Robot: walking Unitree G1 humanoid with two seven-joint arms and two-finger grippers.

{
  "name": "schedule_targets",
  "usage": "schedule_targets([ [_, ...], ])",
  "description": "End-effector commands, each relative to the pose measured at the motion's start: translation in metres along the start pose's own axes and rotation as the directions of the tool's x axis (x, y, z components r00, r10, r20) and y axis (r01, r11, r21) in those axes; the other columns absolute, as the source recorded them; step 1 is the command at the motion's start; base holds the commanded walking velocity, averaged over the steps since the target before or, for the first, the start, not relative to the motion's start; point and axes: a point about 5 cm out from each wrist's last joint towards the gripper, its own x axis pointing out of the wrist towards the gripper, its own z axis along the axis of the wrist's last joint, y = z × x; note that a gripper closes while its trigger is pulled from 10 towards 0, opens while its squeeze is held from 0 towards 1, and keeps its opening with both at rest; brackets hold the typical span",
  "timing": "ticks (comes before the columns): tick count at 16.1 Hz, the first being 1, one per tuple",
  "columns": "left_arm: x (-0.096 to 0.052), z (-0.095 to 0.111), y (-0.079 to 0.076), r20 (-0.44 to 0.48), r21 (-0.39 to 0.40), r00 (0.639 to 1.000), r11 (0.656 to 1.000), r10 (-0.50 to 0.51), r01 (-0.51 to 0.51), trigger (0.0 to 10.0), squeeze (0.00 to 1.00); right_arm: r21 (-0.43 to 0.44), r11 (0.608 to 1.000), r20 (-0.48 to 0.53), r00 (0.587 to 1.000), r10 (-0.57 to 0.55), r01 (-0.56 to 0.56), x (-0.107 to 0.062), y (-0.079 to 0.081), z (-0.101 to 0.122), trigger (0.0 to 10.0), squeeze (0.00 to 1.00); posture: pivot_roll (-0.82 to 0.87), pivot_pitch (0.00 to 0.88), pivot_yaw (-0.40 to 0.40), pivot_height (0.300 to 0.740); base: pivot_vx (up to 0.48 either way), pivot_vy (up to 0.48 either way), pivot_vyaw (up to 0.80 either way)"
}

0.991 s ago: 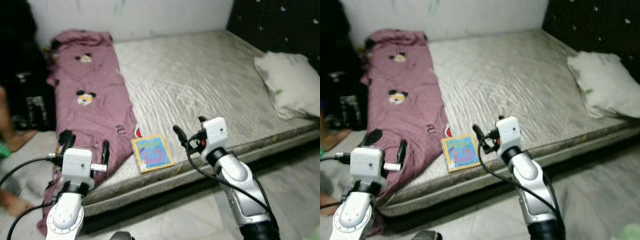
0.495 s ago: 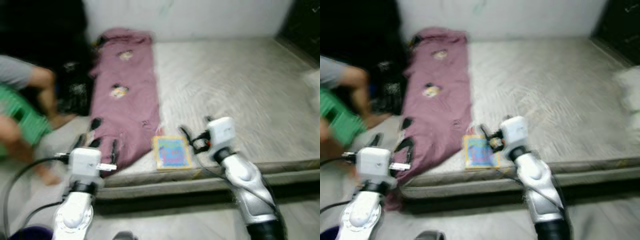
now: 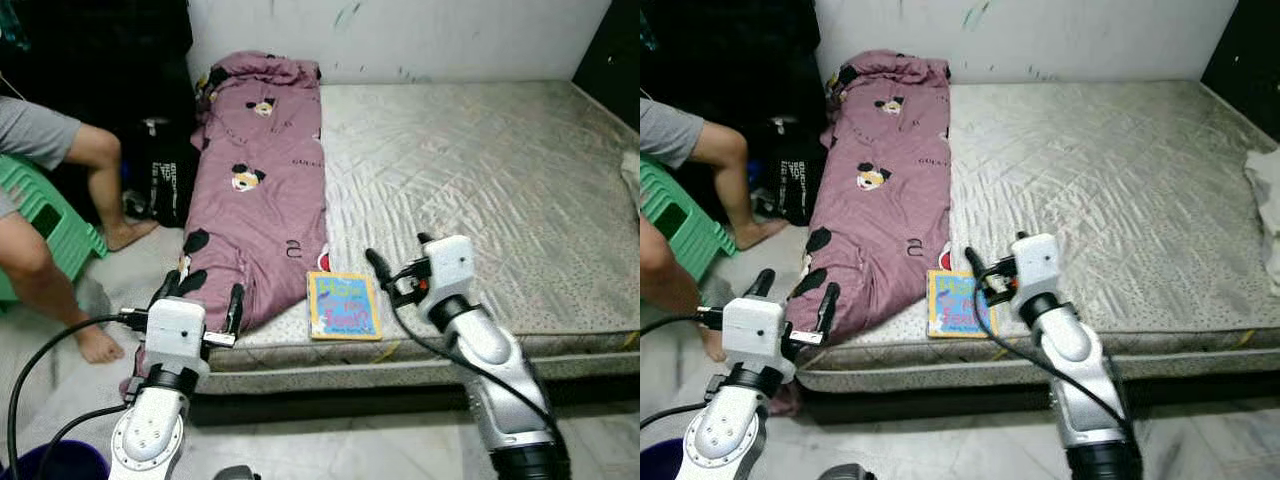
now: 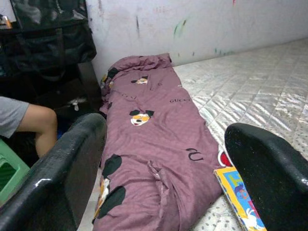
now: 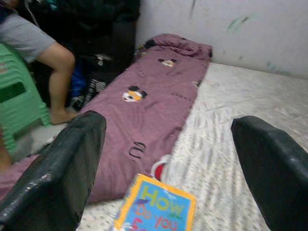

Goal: Clean up the room

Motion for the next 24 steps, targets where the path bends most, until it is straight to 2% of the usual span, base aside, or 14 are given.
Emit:
schedule_targets([
  [1,-0.0001,0.0031,0.0021,0.013,0.003,1.0,1.0,-0.005,0.004,10.0,0.0,-0.001,1.0,0.007,1.0,0.004,-0.004,0.0018,0.0016,0.002,10.0,0.0,-0.06,0.0,-0.029,0.74,0.319,0.0,0.0],
  [9,0.0014,0.0023,0.0034,0.007,0.01,1.0,1.0,0.0,0.0,10.0,0.0,0.002,1.0,0.009,1.0,-0.001,0.001,0.0033,0.002,0.002,10.0,0.0,-0.06,0.0,-0.025,0.74,0.312,0.0,0.0],
  [11,0.0033,-0.0005,0.0052,-0.016,0.035,0.999,0.999,0.034,-0.034,10.0,0.0,0.005,1.0,0.009,1.0,-0.002,0.002,0.0033,0.0018,0.002,10.0,0.0,-0.06,0.0,-0.025,0.74,0.0,0.0,0.0],
  [15,0.0033,0.0005,0.0035,-0.009,0.038,1.0,0.999,0.024,-0.023,10.0,0.0,-0.001,1.0,0.004,1.0,0.002,-0.002,0.0034,0.0016,0.0004,10.0,0.0,-0.06,0.0,-0.029,0.74,0.0,0.0,0.0],
  [19,0.0039,0.0006,0.0017,-0.007,0.037,1.0,0.999,0.016,-0.016,10.0,0.0,-0.01,1.0,0.002,1.0,0.005,-0.005,0.0045,0.0019,0.0001,10.0,0.0,-0.06,0.0,-0.032,0.74,0.0,0.0,0.8],
  [24,0.005,0.0009,0.0002,-0.005,0.032,1.0,0.999,0.011,-0.011,10.0,0.0,-0.006,1.0,-0.002,1.0,-0.002,0.002,0.0055,-0.0002,-0.0007,10.0,0.0,-0.06,0.0,-0.036,0.74,0.0,-0.209,0.0],
])
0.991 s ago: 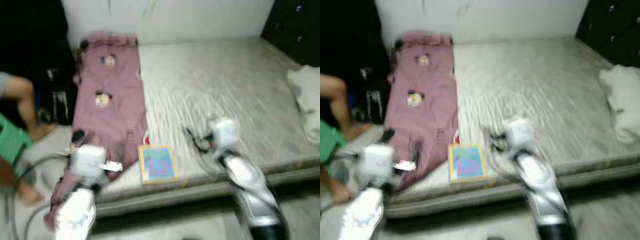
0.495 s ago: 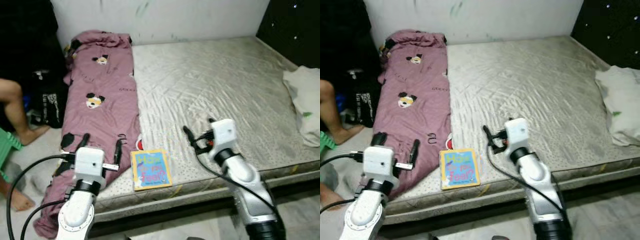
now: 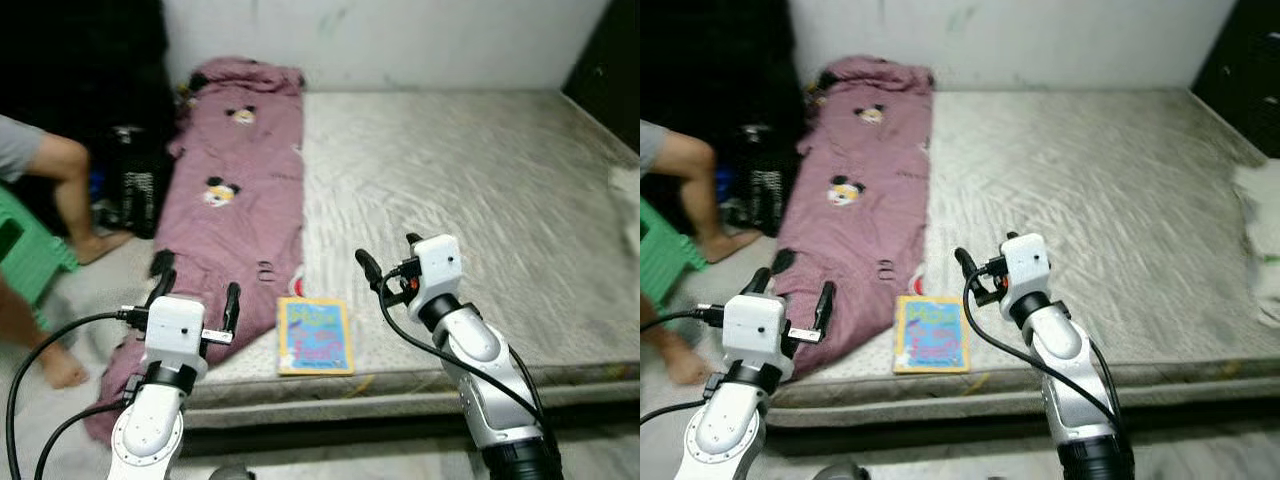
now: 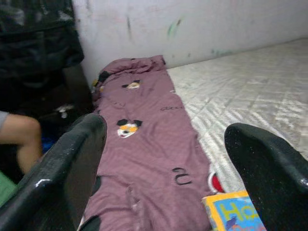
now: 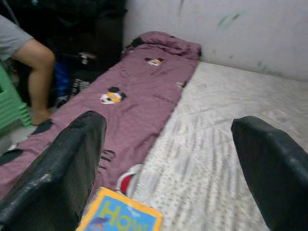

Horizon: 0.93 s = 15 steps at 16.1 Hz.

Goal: Clean up the room

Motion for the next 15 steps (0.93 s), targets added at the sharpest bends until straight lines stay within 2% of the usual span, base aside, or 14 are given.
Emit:
schedule_targets([
  [1,0.0024,0.0022,-0.0023,0.008,-0.001,1.0,1.0,-0.012,0.012,10.0,0.0,-0.006,1.0,0.002,1.0,-0.011,0.011,0.0004,-0.005,0.0011,10.0,0.0,-0.06,0.0,-0.037,0.74,0.0,-0.289,0.0],
  [7,0.0028,0.002,-0.0022,0.01,-0.004,1.0,1.0,-0.015,0.015,10.0,0.0,-0.019,1.0,0.002,1.0,-0.005,0.005,0.002,-0.0049,0.0013,10.0,0.0,-0.06,0.0,-0.038,0.74,0.0,-0.367,0.0],
  [11,0.0031,0.0019,-0.0027,0.01,-0.005,1.0,1.0,-0.016,0.016,10.0,0.0,-0.025,1.0,0.001,1.0,-0.005,0.005,0.0022,-0.0054,0.001,10.0,0.0,-0.06,0.0,-0.038,0.74,0.0,-0.373,0.51],
  [15,0.0034,0.0021,-0.0037,0.011,-0.01,1.0,1.0,-0.013,0.013,10.0,0.0,-0.027,1.0,-0.005,1.0,-0.004,0.004,0.0022,-0.0065,-0.0003,10.0,0.0,-0.06,0.0,-0.041,0.74,0.0,-0.358,0.0],
])
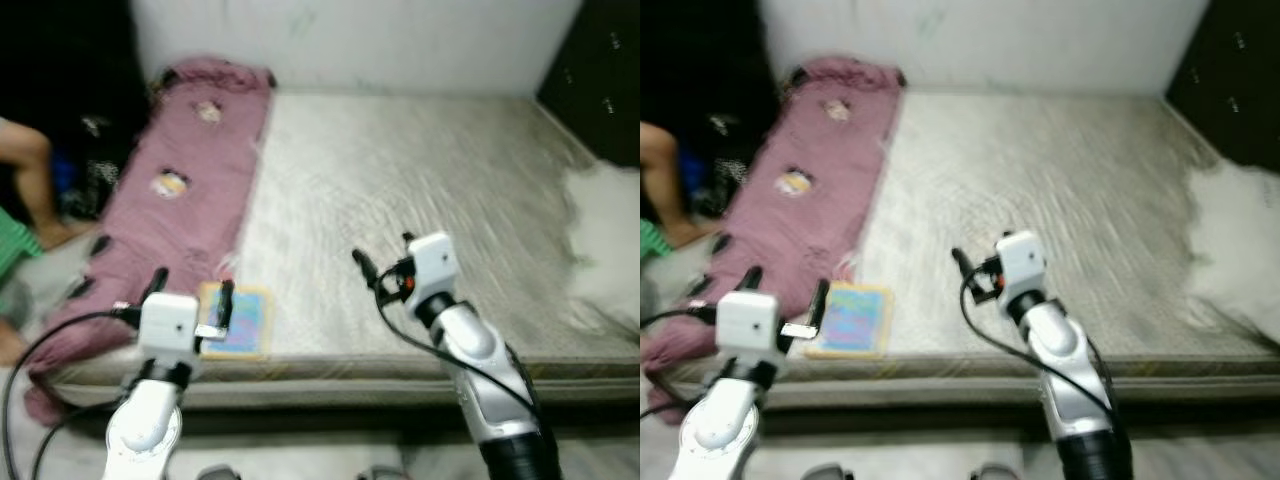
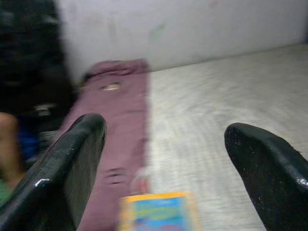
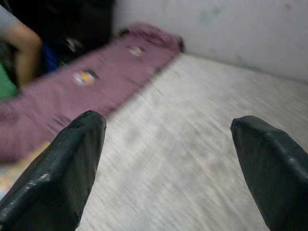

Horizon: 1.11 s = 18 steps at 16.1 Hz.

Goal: Clean up the room

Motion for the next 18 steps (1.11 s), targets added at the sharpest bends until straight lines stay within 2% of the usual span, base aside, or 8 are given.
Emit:
schedule_targets([
  [1,0.0004,0.0014,0.002,0.005,0.011,1.0,1.0,-0.003,0.003,10.0,0.0,-0.007,1.0,0.023,1.0,-0.002,0.002,0.0029,-0.0019,0.0066,10.0,0.0,-0.06,0.0,-0.041,0.74,0.0,-0.33,0.0],
  [7,0.0001,0.0017,0.0017,0.012,-0.01,1.0,1.0,-0.001,0.001,10.0,0.0,-0.011,1.0,0.021,1.0,0.0,0.0,0.0024,-0.0022,0.0059,10.0,0.0,-0.06,0.0,-0.044,0.74,0.0,-0.045,0.0],
  [10,0.0007,0.0026,0.0012,0.016,0.011,1.0,1.0,-0.006,0.006,10.0,0.0,-0.018,1.0,0.024,1.0,0.003,-0.003,0.0023,-0.0016,0.0059,10.0,0.0,-0.06,0.0,-0.044,0.74,0.0,0.0,0.73],
  [14,0.0012,0.0022,0.002,0.014,-0.018,1.0,1.0,0.001,-0.001,10.0,0.0,-0.01,1.0,0.02,1.0,-0.001,0.001,0.0024,-0.0024,0.0053,10.0,0.0,-0.06,0.0,-0.044,0.74,0.0,0.0,0.0],
  [18,0.0008,0.0039,0.0013,0.029,-0.014,1.0,1.0,-0.01,0.01,10.0,0.0,-0.01,1.0,0.02,1.0,0.0,0.001,0.0024,-0.0024,0.0051,10.0,0.0,-0.06,0.0,-0.044,0.74,0.0,0.0,0.0],
])
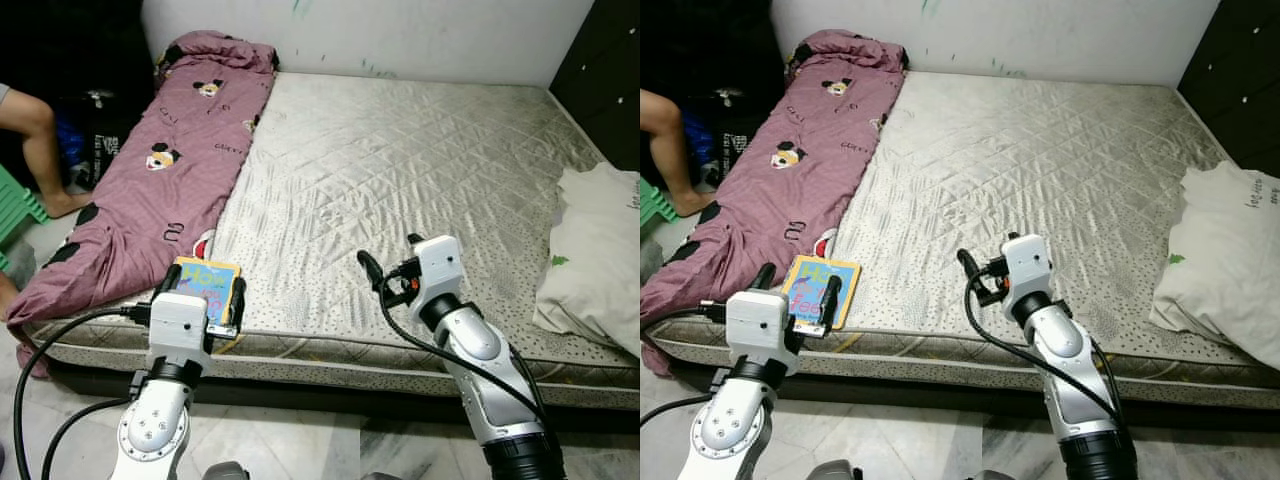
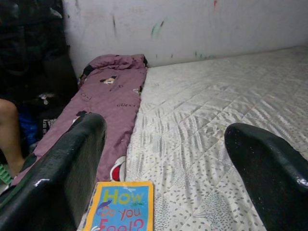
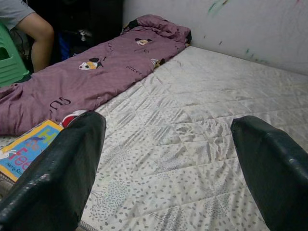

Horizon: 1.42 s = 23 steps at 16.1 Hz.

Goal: Clean up the room

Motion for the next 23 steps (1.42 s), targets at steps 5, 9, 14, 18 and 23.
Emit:
schedule_targets([
  [5,-0.0008,0.0026,-0.0009,0.021,0.001,0.999,1.0,-0.03,0.03,10.0,0.0,-0.004,1.0,0.006,1.0,-0.003,0.003,0.0001,-0.0027,0.0018,10.0,0.0,-0.06,0.0,-0.043,0.74,0.176,0.0,0.0],
  [9,-0.0009,0.0022,-0.0009,0.019,0.005,0.999,0.999,-0.034,0.034,10.0,0.0,-0.003,1.0,0.009,1.0,-0.001,0.001,0.0009,-0.0027,0.0022,10.0,0.0,-0.06,0.0,-0.045,0.74,0.315,0.0,0.0],
  [14,-0.0008,0.0021,-0.0004,0.023,0.007,0.999,0.999,-0.034,0.034,10.0,0.0,0.0,1.0,0.019,1.0,-0.008,0.008,0.0028,-0.0036,0.0041,10.0,0.0,-0.06,0.0,-0.044,0.74,0.335,0.0,0.0],
  [18,0.0016,0.0009,0.003,0.01,0.03,1.0,1.0,0.001,-0.002,10.0,0.0,0.005,1.0,0.022,1.0,-0.008,0.008,0.0041,-0.0032,0.0041,10.0,0.0,-0.06,0.0,-0.044,0.74,0.251,0.0,0.0],
  [23,0.0034,0.0001,0.0041,0.006,0.043,1.0,0.999,0.01,-0.011,10.0,0.0,0.01,1.0,0.023,1.0,-0.01,0.009,0.0045,-0.003,0.0038,10.0,0.0,-0.06,0.0,-0.043,0.74,0.0,0.0,0.0],
])
